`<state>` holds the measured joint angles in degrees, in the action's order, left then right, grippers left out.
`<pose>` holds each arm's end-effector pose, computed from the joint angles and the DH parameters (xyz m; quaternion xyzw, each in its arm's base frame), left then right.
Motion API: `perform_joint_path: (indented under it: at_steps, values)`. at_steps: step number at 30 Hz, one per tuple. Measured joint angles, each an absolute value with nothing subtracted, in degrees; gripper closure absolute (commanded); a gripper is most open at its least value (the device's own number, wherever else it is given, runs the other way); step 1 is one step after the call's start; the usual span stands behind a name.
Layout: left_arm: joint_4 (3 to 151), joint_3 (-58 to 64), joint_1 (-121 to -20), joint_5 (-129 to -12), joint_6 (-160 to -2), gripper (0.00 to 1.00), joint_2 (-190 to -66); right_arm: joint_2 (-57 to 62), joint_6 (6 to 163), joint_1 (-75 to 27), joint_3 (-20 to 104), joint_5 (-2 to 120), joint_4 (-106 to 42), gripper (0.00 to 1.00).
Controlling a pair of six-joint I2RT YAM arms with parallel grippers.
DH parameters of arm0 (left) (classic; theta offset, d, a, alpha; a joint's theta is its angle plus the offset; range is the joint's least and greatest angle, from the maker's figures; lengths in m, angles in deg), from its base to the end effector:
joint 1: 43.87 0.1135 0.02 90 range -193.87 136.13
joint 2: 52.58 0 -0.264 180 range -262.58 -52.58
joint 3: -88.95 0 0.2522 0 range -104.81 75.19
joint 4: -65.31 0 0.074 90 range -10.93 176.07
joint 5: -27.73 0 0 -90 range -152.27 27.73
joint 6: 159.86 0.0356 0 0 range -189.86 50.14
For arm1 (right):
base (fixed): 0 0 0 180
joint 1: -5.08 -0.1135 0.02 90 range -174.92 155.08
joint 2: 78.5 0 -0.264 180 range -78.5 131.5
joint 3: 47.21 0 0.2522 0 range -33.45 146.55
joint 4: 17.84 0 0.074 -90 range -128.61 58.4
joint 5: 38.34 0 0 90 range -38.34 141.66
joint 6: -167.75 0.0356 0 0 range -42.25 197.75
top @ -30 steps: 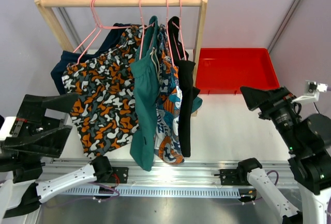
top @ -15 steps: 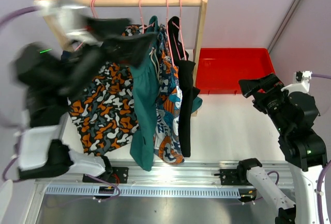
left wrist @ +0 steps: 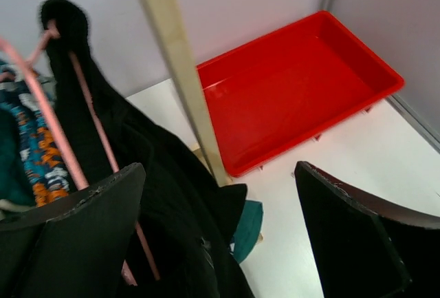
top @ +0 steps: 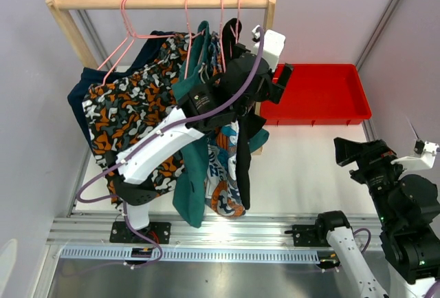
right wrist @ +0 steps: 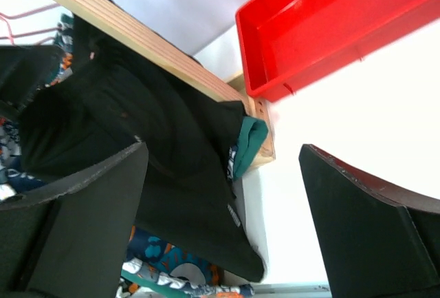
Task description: Remove the shorts from the hanger
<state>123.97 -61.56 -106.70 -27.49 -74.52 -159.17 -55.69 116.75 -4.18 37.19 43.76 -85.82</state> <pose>0.1902 -0.3260 0.5152 0.2079 0.7492 -0.1268 0.6160 0.0059 -0.0040 0.4255 0.2352 0.7070 0.2250 0.6279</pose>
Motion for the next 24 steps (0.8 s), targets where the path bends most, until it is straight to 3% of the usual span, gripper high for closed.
perform_joint_path:
  at_steps: [9,24]
  values:
    - [122.55,-63.22,-106.7,-19.25,-77.17,0.05,-158.64,-55.58,111.94,-1.29,37.16,48.5,-89.76,0.01]
    - [121.22,-63.26,-105.54,-17.54,-79.53,0.09,-157.51,-57.13,108.73,-1.16,37.16,48.13,-94.21,0.0]
